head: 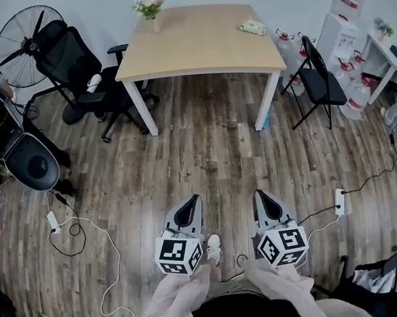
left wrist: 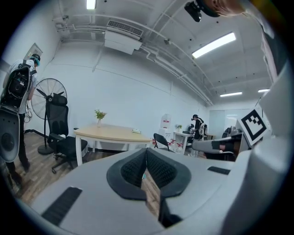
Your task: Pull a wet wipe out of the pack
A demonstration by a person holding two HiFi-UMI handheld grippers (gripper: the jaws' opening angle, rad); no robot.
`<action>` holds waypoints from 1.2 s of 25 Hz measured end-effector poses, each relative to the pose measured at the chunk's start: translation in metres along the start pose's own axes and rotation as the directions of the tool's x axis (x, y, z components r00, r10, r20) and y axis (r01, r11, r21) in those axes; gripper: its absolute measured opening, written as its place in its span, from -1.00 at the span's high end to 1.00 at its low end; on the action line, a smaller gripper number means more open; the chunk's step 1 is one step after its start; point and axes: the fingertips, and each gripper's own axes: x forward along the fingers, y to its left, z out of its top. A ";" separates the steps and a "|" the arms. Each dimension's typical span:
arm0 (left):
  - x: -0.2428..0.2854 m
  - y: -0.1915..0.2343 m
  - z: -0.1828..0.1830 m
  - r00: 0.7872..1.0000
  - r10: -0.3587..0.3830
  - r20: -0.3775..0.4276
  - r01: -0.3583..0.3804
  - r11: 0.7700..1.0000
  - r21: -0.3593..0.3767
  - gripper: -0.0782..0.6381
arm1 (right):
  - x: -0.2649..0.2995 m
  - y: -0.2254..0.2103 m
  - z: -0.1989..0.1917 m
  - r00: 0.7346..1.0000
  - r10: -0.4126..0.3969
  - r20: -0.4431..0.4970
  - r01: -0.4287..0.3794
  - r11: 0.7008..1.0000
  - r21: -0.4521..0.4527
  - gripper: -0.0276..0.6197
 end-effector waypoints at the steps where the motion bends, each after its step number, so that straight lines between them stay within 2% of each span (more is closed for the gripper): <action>1: 0.006 0.005 0.002 1.000 -0.001 -0.001 0.001 1.000 0.001 0.75 | 0.008 -0.002 0.002 1.000 -0.002 -0.002 0.002 1.000 -0.001 0.88; 9: 0.052 0.040 0.017 1.000 -0.005 0.005 0.005 1.000 -0.012 0.75 | 0.061 -0.016 0.013 1.000 -0.020 -0.012 0.020 1.000 -0.009 0.88; 19: 0.107 0.080 0.033 1.000 -0.018 0.001 0.018 1.000 0.007 0.75 | 0.124 -0.030 0.033 0.999 -0.052 0.002 0.052 0.999 -0.012 0.88; 25: 0.120 0.087 0.034 0.999 -0.036 -0.009 0.036 0.999 0.013 0.75 | 0.137 -0.032 0.035 0.998 -0.065 0.010 0.065 0.998 -0.013 0.88; 30: 0.122 0.086 0.032 0.999 -0.042 -0.030 0.042 0.999 0.006 0.75 | 0.136 -0.031 0.033 0.997 -0.072 -0.013 0.071 0.996 -0.058 0.88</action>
